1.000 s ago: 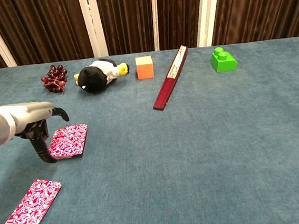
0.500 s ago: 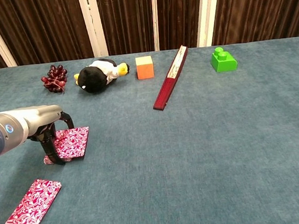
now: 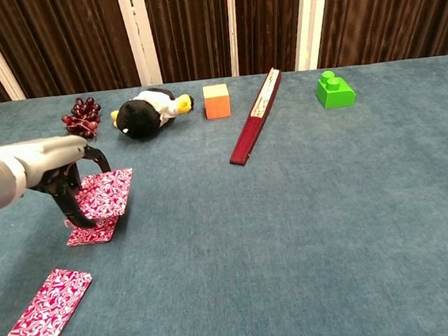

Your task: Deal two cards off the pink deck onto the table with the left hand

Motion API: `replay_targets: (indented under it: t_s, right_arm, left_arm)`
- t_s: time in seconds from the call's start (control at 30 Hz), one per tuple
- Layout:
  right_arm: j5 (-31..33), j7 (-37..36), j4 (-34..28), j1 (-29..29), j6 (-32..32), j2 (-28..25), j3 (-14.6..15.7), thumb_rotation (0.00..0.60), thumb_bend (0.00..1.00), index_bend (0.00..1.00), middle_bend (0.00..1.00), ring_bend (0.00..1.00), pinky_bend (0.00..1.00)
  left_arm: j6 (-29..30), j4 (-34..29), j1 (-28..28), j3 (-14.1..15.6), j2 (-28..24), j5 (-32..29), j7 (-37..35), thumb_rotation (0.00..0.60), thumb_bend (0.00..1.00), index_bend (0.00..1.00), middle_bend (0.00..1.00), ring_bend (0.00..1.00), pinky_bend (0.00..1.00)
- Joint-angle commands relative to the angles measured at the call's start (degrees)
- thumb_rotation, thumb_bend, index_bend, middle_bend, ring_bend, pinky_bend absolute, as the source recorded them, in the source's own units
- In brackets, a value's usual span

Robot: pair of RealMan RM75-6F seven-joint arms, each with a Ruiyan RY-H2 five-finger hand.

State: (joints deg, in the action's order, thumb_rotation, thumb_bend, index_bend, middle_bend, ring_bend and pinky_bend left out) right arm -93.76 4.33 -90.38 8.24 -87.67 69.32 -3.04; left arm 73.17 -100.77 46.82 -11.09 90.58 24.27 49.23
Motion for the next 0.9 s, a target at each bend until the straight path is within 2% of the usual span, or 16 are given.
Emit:
replay_targets:
  t_s: [0.03,0.27,0.43,0.67,0.73,0.9]
  right_arm:
    - [0.06,0.02,0.0,-0.01,0.02,0.0,-0.01,0.6,0.49,0.0,0.0,0.0,0.04]
    - [0.16,-0.01,-0.09,-0.01,0.06,-0.06,-0.06,0.6,0.49,0.0,0.0,0.0,0.04]
    - [0.2,0.1,-0.14,0.01,0.14,0.01,-0.05,0.6,0.49,0.0,0.0,0.0,0.04]
    - [0.15,0.4,-0.26,0.12,0.3,0.18,-0.05,0.6,0.49,0.0,0.0,0.0,0.04]
    - [0.07,0.53,-0.28,0.13,0.28,0.21,-0.03,0.6,0.49,0.0,0.0,0.0,0.04]
    - [0.05,0.57,-0.39,0.11,0.22,0.15,-0.04,0.6,0.49,0.0,0.0,0.0,0.04]
  left_arm:
    - [0.49,-1.29,-0.6,0.01,-1.8,0.7,-0.51,0.6,0.36,0.41,0.95,0.9,1.0]
    - [0.13,-1.67,-2.4,1.67,-6.46,1.12,-1.19,0.6,0.36,0.41,0.95,0.9,1.0]
    - [-1.99,0.0,-4.59,4.27,-9.71,1.46,-2.75,0.6,0.36,0.41,0.95,0.9,1.0]
    - [-5.21,2.43,-7.11,7.65,-10.67,2.74,-5.22,0.6,0.35,0.37,0.95,0.9,1.0]
    - [-5.51,2.8,-7.54,8.25,-10.52,3.29,-5.58,0.6,0.32,0.33,0.95,0.9,1.0]
    - [-5.8,3.39,-8.43,8.67,-10.49,4.6,-6.94,0.6,0.14,0.18,0.94,0.89,1.0]
